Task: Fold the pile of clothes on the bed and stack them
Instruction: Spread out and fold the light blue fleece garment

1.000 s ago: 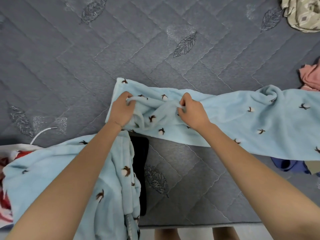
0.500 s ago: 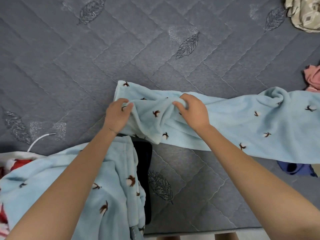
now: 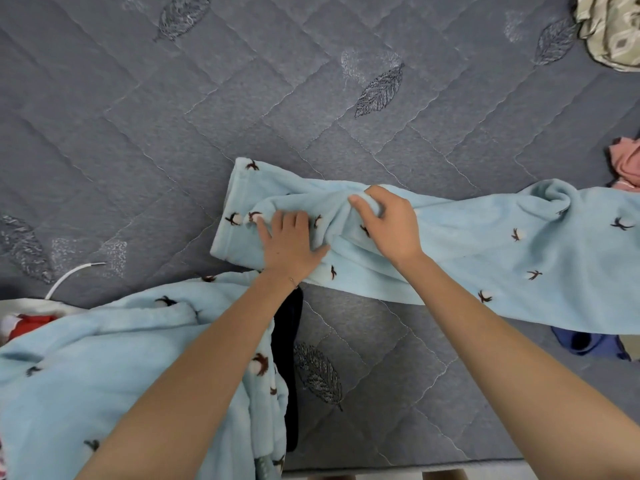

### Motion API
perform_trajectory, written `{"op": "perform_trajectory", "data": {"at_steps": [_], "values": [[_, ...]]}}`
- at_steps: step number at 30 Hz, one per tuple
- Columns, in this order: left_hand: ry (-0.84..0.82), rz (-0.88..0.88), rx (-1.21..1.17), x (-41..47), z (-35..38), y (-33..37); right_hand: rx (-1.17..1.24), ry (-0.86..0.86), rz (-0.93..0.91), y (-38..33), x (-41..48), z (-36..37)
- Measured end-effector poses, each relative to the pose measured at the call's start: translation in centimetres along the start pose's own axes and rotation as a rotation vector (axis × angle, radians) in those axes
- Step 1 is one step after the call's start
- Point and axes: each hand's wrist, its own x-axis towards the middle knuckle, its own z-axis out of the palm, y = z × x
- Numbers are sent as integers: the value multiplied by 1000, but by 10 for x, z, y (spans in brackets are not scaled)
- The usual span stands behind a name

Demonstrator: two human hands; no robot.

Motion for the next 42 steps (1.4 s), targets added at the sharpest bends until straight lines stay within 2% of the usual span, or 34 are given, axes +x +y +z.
{"op": "perform_trajectory", "data": {"at_steps": [4,9,13,15,17,20,25,27,31,36,39,42], "values": [[92,-9,-173,2,-11,-6,-27,28,-100,7,-4,-3],[94,105,-477,-15,-47,-40,-150,120,-163,14,-7,-6],[64,54,-462,-28,-74,-62,-184,47,-254,5,-12,-9],[13,28,-505,-32,-88,-67,-228,-56,-233,0,-15,-14],[-80,13,-650,-35,-105,-70,-294,-137,-185,-2,-16,-21],[-172,-5,-885,-37,-132,-72,-235,-163,-141,-7,-15,-35],[-64,-53,-1022,-9,-141,-76,-178,-78,-118,-15,4,-33],[54,-107,-941,12,-126,-80,-235,-80,-114,-13,16,-21],[226,-96,-583,44,-84,-87,-420,-123,-143,2,32,11],[212,65,-123,50,-51,-78,-482,-70,-189,19,21,30],[233,159,9,40,-41,-65,-517,-133,-138,28,9,28],[226,204,40,29,-29,-49,-548,-140,-111,40,-5,15]]}}
